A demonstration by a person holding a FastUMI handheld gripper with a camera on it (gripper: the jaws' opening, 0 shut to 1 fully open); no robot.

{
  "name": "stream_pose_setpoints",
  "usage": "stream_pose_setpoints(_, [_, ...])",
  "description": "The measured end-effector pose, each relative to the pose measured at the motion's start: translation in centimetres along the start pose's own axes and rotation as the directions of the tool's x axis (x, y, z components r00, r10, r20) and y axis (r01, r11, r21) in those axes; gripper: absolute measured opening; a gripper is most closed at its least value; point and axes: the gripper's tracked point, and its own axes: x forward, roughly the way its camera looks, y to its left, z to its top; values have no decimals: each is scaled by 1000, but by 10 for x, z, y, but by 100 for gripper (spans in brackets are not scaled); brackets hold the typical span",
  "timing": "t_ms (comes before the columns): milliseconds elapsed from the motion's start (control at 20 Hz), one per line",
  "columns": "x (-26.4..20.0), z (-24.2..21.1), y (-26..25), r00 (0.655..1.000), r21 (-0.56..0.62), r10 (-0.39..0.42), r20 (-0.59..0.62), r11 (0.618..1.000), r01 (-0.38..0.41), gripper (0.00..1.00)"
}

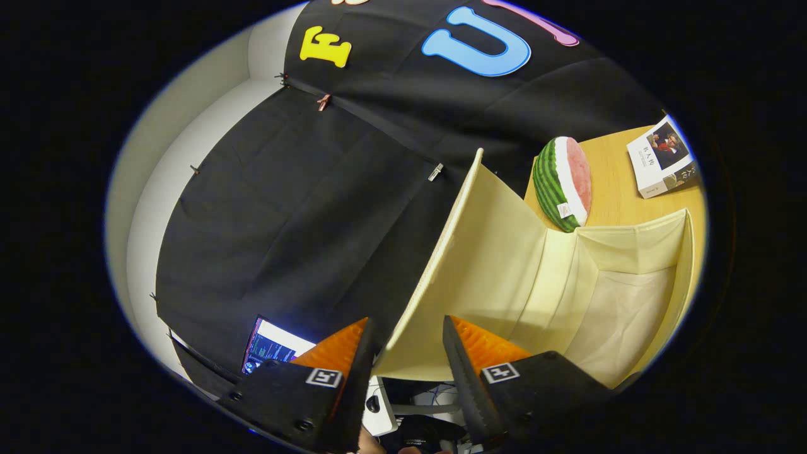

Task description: Open the storage box then place both shoes into the box .Put the left shoe in first, then the right shoe, with the right side of both shoes facing outward in a uniform manner.

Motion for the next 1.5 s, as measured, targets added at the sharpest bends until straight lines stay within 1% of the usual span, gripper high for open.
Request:
stream_pose_setpoints(50, [-1, 2, 0, 1000, 1, 1, 8, 1000, -1, 73])
stream_pose_setpoints(150, [-6, 9, -6, 999, -3, -10, 31, 1000, 10, 97])
stream_pose_setpoints(350, [-24, 27, -18, 994, -12, -55, 97, 998, 56, 98])
stream_pose_setpoints(450, [-43, 31, -24, 989, -20, -85, 124, 996, 88, 98])
stream_pose_setpoints(550, [-68, 33, -43, 975, -62, -160, 152, 983, 171, 98])
stream_pose_setpoints(650, [-99, 31, -68, 948, -113, -259, 187, 953, 282, 98])
stream_pose_setpoints(750, [-137, 28, -97, 900, -158, -373, 226, 897, 412, 98])
stream_pose_setpoints(900, [-199, 23, -129, 810, -184, -517, 277, 799, 573, 98])
stream_pose_setpoints(1000, [-239, 14, -159, 733, -165, -615, 290, 723, 671, 98])
stream_pose_setpoints(1100, [-274, 3, -191, 658, -142, -698, 282, 648, 748, 98])
stream_pose_setpoints(1200, [-304, -15, -221, 591, -110, -766, 253, 584, 804, 97])
stream_pose_setpoints(1300, [-329, -38, -245, 543, -89, -816, 201, 536, 839, 95])
stream_pose_setpoints(1400, [-346, -64, -268, 503, -90, -853, 141, 495, 864, 86])
stream_pose_setpoints(1450, [-352, -75, -279, 489, -101, -865, 112, 479, 872, 85])
stream_pose_setpoints(1500, [-354, -86, -289, 476, -120, -875, 85, 466, 877, 80])
